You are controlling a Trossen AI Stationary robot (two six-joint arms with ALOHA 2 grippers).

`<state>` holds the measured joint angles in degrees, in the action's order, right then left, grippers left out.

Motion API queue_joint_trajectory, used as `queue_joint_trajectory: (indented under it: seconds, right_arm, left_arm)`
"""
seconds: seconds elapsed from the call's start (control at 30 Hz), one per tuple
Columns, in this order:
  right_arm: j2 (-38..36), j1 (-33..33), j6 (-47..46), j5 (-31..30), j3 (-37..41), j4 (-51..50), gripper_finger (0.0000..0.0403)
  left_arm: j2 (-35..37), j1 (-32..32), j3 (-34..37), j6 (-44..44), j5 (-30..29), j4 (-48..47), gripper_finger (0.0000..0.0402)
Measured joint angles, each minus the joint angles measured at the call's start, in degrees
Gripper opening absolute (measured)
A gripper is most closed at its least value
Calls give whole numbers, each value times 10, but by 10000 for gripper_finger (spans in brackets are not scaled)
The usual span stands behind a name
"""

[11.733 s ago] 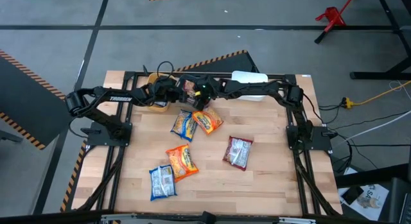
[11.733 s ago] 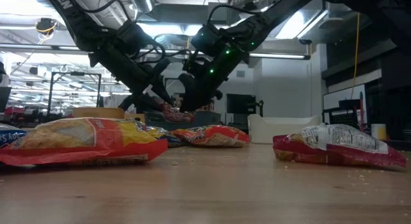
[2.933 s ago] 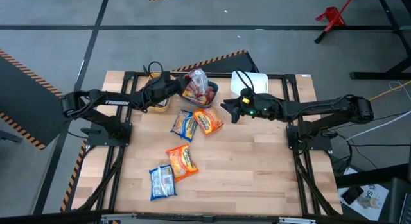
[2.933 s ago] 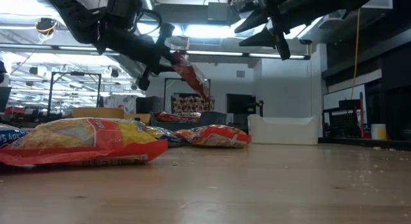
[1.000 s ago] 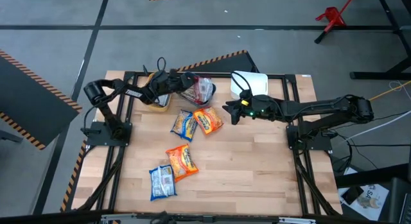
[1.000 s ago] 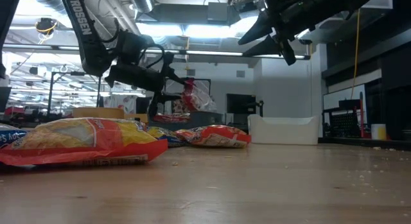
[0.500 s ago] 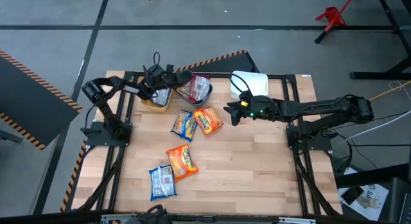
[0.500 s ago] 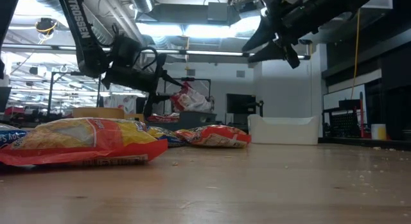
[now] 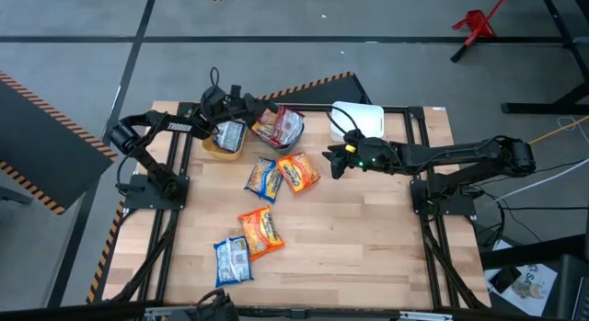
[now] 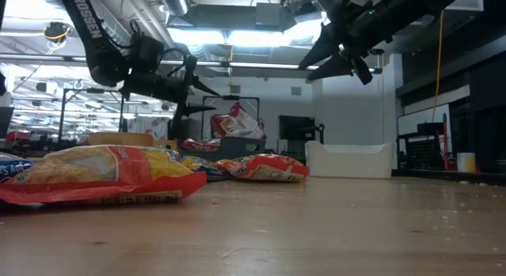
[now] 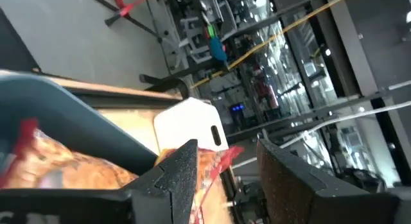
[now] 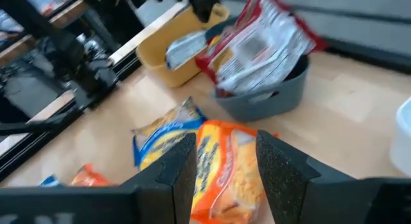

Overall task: Sort Maruchan noodles
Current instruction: Put the top orange bag into the white bin

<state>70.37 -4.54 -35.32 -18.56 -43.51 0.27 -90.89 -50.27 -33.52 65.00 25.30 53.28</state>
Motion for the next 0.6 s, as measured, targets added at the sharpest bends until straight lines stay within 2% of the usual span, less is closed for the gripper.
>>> queue_joint_trajectory:
  seconds: [0.13,0.2,0.33,0.47,0.6]
  right_arm:
    - [3,-18,44,-65,0,33,145]
    - [18,-43,60,-64,0,75,145]
    - [64,-101,72,5,-1,139,145]
    - [132,-141,72,59,-4,192,145]
    - [209,-167,90,124,-54,213,145]
  left_arm:
    - [31,-7,0,14,3,2,154]
    - [51,-6,0,13,0,5,154]
    - [98,-6,0,16,-5,2,153]
    - [146,4,0,16,14,-2,153]
    - [189,24,0,19,19,-4,153]
